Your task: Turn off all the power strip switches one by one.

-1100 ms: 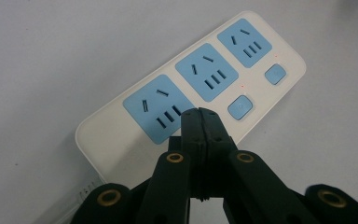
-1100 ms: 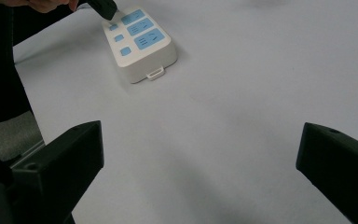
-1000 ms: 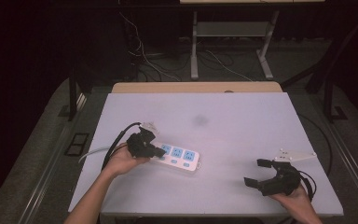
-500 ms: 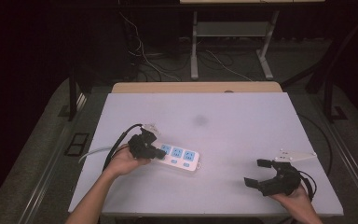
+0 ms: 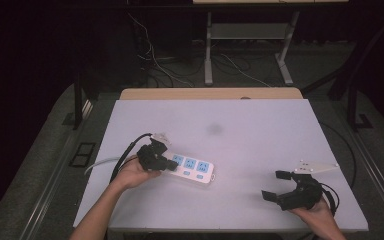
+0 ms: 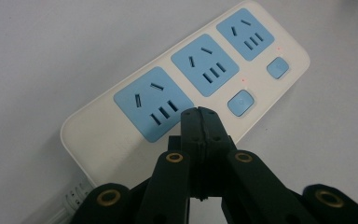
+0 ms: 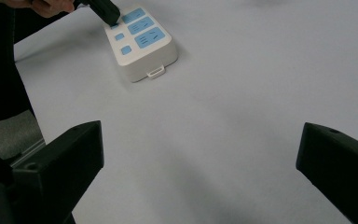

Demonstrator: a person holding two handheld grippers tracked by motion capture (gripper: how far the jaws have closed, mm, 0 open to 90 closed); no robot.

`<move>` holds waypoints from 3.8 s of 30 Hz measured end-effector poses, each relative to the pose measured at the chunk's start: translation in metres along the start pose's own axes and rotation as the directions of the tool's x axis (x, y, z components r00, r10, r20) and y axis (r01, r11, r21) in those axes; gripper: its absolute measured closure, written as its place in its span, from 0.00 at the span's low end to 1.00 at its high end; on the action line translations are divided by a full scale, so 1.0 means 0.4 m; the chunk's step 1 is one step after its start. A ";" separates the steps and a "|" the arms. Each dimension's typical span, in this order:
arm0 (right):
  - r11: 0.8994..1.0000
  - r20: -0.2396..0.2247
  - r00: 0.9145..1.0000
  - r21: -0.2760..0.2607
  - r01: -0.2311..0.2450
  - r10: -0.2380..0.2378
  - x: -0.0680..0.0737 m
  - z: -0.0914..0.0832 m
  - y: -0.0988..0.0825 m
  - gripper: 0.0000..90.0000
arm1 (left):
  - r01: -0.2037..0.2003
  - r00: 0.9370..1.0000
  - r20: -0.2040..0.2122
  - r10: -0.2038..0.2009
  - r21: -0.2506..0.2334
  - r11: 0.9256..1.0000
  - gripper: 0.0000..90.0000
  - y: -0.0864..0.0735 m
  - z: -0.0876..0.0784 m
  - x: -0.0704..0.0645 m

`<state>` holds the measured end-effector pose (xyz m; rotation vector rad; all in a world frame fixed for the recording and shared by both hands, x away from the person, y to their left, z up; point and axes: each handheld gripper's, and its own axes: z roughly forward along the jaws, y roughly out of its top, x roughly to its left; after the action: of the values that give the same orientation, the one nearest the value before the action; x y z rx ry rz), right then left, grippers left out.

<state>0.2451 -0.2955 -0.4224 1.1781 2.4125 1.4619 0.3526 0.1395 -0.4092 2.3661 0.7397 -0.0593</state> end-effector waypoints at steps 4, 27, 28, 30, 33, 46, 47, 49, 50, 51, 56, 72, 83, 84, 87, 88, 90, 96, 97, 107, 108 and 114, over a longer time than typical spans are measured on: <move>1.000 0.000 1.000 0.002 0.003 -0.003 0.000 0.001 0.000 0.00 | 0.020 1.000 0.008 -0.020 -0.016 1.000 0.99 -0.006 -0.001 0.004; 1.000 0.007 1.000 -0.007 0.008 -0.008 0.000 -0.002 0.001 0.00 | 0.044 0.999 0.008 -0.044 -0.024 0.999 0.99 -0.011 0.001 0.003; 1.000 0.007 1.000 -0.006 0.007 -0.007 0.000 -0.002 0.001 0.00 | 0.043 0.999 0.008 -0.043 -0.024 0.999 0.99 -0.011 0.001 0.003; 1.000 0.007 1.000 -0.006 0.006 -0.006 0.000 -0.002 0.001 0.00 | 0.032 0.999 -0.001 -0.032 -0.023 0.999 0.99 -0.010 0.001 -0.001; 1.000 0.007 1.000 -0.006 0.005 -0.005 -0.001 -0.002 0.001 0.00 | 0.027 1.000 -0.012 -0.027 -0.022 0.999 0.99 -0.010 0.001 -0.005; 1.000 0.006 1.000 -0.013 0.007 -0.006 0.000 -0.005 0.002 0.00 | -0.010 0.998 -0.054 0.009 -0.034 0.999 0.99 -0.003 -0.013 -0.010; 1.000 0.007 1.000 -0.014 0.007 -0.007 0.000 -0.005 0.002 0.00 | -0.006 0.999 -0.049 0.004 -0.044 0.999 0.99 -0.002 -0.016 -0.011; 1.000 0.007 1.000 -0.015 0.005 -0.004 -0.001 -0.006 0.002 0.00 | -0.013 0.999 -0.048 0.011 -0.051 0.999 0.99 0.001 -0.021 -0.013; 1.000 0.008 1.000 -0.014 0.005 -0.005 -0.002 -0.006 0.002 0.00 | -0.014 0.999 -0.046 0.012 -0.051 0.999 0.99 0.004 -0.023 -0.015; 1.000 0.007 1.000 -0.014 0.006 -0.006 -0.002 -0.005 0.002 0.00 | -0.020 0.999 -0.046 0.017 -0.052 0.998 0.99 0.007 -0.025 -0.016; 1.000 0.007 1.000 -0.013 0.007 -0.007 -0.001 -0.005 0.002 0.00 | -0.047 0.998 -0.046 0.044 -0.061 0.997 0.99 0.028 -0.035 -0.027; 1.000 0.005 1.000 -0.014 0.007 -0.007 -0.001 -0.007 0.003 0.00 | -0.113 0.994 -0.018 0.112 -0.043 0.993 0.99 0.074 -0.017 -0.071; 1.000 0.003 1.000 -0.012 0.010 -0.010 0.000 -0.006 0.003 0.00 | -0.150 0.989 -0.016 0.149 -0.002 0.989 0.99 0.078 0.008 -0.091; 1.000 0.003 1.000 -0.012 0.009 -0.009 0.000 -0.006 0.003 0.00 | -0.150 0.989 -0.014 0.150 -0.001 0.989 0.99 0.078 0.010 -0.091; 1.000 0.003 1.000 -0.012 0.009 -0.009 -0.001 -0.007 0.003 0.00 | -0.151 0.988 -0.010 0.151 0.002 0.989 0.99 0.079 0.015 -0.093; 1.000 0.002 1.000 -0.012 0.008 -0.008 -0.001 -0.007 0.002 0.00 | -0.152 0.988 -0.012 0.152 0.004 0.988 0.99 0.078 0.016 -0.094; 1.000 0.001 1.000 -0.011 0.011 -0.011 -0.001 -0.006 0.002 0.00 | -0.154 0.988 -0.014 0.154 0.009 0.988 0.99 0.078 0.020 -0.094; 1.000 -0.001 1.000 -0.009 0.012 -0.012 0.000 -0.004 0.003 0.00 | -0.153 0.988 -0.014 0.153 0.015 0.988 0.99 0.073 0.025 -0.090; 1.000 -0.001 1.000 -0.009 0.013 -0.013 0.000 -0.005 0.003 0.00 | -0.152 0.988 -0.014 0.152 0.018 0.988 0.99 0.071 0.027 -0.090; 1.000 -0.001 1.000 -0.006 0.013 -0.013 0.000 -0.003 0.002 0.00 | -0.144 0.990 -0.009 0.144 0.027 0.989 0.99 0.057 0.043 -0.080; 1.000 -0.001 1.000 -0.006 0.013 -0.013 0.000 -0.003 0.002 0.00 | -0.142 0.990 -0.009 0.142 0.027 0.989 0.99 0.056 0.044 -0.080; 1.000 -0.001 1.000 -0.002 0.012 -0.012 0.001 -0.002 0.002 0.00 | -0.135 0.991 -0.007 0.135 0.025 0.991 0.99 0.057 0.049 -0.078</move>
<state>0.2450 -0.2958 -0.4212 1.1601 2.4139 1.4619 0.3410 0.0980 -0.4048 2.4350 0.5845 -0.0001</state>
